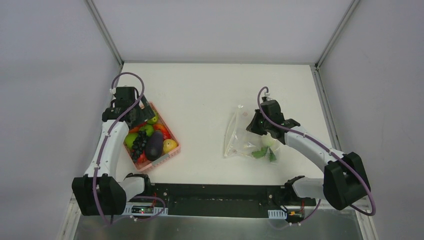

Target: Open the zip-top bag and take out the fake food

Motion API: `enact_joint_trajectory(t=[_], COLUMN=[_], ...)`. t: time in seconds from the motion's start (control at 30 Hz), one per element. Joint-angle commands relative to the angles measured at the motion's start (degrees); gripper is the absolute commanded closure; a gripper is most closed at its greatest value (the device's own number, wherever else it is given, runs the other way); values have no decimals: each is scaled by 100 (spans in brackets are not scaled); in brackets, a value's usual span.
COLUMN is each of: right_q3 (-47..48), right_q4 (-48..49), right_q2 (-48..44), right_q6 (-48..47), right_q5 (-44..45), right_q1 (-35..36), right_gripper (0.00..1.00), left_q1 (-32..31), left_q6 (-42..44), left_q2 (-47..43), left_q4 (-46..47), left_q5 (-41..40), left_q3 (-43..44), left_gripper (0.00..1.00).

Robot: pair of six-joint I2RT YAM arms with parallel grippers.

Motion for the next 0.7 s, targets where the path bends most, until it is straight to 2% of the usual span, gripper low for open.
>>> enact_joint_trajectory(t=[0.0, 0.07, 0.1, 0.23, 0.3, 0.47, 0.67], right_q3=[206, 271, 303, 431, 498, 732, 666], right_q4=[-33, -95, -137, -258, -331, -717, -1262], right_q2=[-168, -186, -195, -321, -425, -746, -1301], right_q6=[-74, -82, -77, -29, -13, -41, -173], right_q5=[40, 57, 68, 130, 158, 628, 697], right_q1=[-24, -20, -22, -31, -31, -152, -899], right_gripper=[100, 98, 94, 59, 49, 35, 28], left_q1=[0, -76, -142, -656, -1033, -1972, -2787], left_q6=[132, 133, 133, 1, -142, -709, -999], left_q2=[-470, -664, -768, -1192, -1388, -1490, -1058], left_q4=[-326, -408, -454, -344, -124, 697, 1791], left_q5=[362, 510, 585, 771, 957, 1353, 1731], left_q3=[98, 97, 102, -7, -130, -482, -637], left_gripper=[1, 1, 1, 2, 3, 7, 9])
